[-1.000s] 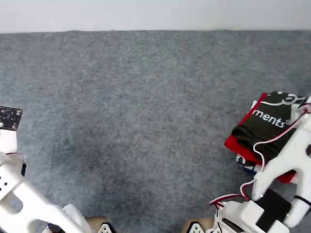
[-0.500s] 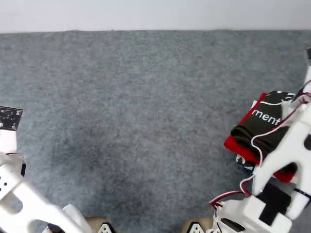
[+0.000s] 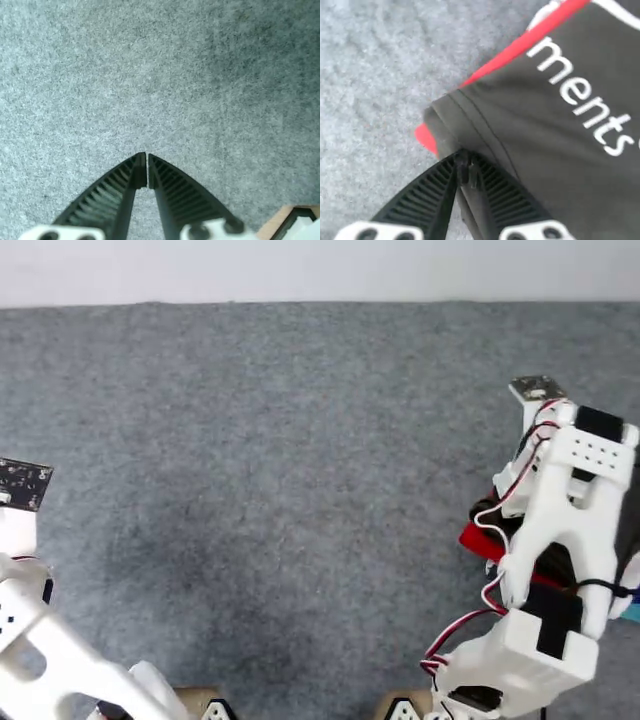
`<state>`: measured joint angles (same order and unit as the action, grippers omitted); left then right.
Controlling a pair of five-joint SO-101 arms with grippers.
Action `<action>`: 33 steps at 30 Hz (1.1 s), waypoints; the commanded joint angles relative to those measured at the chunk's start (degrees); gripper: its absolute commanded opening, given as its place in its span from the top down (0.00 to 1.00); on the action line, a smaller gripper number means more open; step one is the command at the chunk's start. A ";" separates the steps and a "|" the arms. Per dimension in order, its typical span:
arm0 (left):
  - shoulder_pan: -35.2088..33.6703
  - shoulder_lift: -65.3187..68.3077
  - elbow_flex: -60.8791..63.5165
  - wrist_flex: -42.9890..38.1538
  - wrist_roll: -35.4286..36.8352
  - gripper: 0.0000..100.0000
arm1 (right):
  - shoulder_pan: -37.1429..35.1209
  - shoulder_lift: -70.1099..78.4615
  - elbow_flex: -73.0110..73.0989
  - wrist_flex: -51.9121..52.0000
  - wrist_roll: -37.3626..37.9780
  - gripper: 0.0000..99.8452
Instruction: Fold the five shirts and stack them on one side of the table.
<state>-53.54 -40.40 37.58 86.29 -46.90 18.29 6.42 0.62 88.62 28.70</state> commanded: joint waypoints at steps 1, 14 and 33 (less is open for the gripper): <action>0.35 -1.32 -0.40 -0.88 -0.70 0.99 | -1.27 -4.26 -1.14 2.51 -0.35 0.99; 0.35 -1.32 -0.48 -0.88 -0.70 0.99 | 16.84 -14.20 1.14 4.09 11.87 0.99; 0.35 -1.32 -0.57 -0.88 -1.49 0.99 | 18.51 -18.51 -0.35 -11.30 12.57 0.99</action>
<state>-53.54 -40.40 37.58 86.29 -47.87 36.22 -10.02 2.55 84.31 40.75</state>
